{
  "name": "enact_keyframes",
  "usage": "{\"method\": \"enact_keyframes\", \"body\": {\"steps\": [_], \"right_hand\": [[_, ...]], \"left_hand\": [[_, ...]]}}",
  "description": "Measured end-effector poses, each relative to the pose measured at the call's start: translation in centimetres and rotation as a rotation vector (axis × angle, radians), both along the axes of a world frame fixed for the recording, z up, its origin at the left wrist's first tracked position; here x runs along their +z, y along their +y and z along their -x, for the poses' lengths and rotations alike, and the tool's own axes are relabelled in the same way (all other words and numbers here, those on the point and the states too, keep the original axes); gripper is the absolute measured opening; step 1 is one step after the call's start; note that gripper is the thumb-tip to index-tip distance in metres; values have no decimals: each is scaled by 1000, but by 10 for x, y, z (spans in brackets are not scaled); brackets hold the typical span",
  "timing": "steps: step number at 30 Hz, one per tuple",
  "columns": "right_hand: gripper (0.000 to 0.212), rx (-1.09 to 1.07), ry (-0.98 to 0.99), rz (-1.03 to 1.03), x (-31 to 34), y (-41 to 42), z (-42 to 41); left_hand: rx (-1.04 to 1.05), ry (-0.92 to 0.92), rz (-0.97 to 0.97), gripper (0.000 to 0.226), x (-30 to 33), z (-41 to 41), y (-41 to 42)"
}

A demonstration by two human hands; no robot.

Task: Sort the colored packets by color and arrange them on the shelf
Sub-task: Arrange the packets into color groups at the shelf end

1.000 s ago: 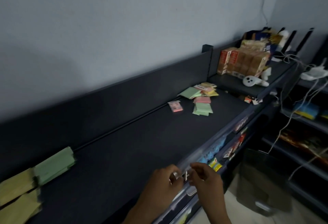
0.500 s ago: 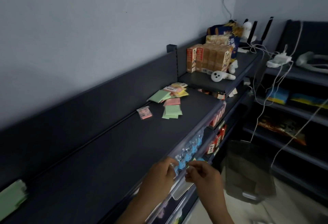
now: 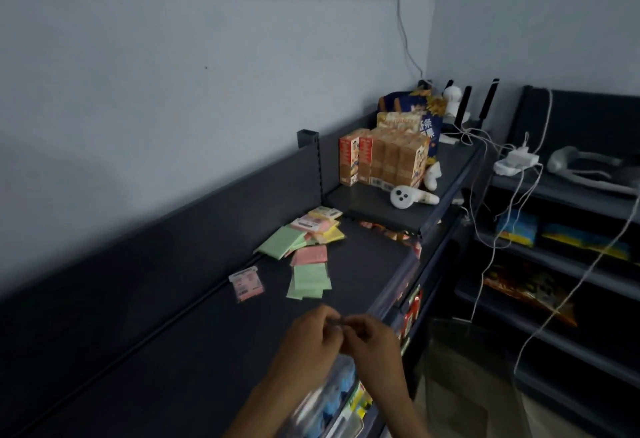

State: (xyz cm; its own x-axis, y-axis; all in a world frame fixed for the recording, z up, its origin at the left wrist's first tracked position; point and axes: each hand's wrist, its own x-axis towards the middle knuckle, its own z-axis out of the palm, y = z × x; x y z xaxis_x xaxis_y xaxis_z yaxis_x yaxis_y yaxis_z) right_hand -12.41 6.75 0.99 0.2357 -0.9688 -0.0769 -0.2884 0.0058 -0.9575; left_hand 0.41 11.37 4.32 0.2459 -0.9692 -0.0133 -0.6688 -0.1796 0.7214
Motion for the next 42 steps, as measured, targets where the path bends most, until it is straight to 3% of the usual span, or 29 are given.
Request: {"method": "enact_keyframes", "body": {"steps": [12,15,22,29,34,42], "right_hand": [[12,-7,204,-19,1,-91,-59],[21,-40,291,-33,-5,-98,-68],[27,-56,312,-43,-13,-128,-88],[17,80,384,-49,-20,-161,-96],[14,108,298,-86,-23,-177,-92],[3,105,92,-6,-19,-193,-93]], "left_hand": [[54,-9,-76,30,-12,-74,-94],[77,9,-77,32,-23,-82,-103],[171,165,-52,75,-33,-94,-127],[202,58,-120,91,-37,-94,-148],[287,31,-82,82,-33,-93,-167],[407,18,87,47,-25,-87,-184]]}}
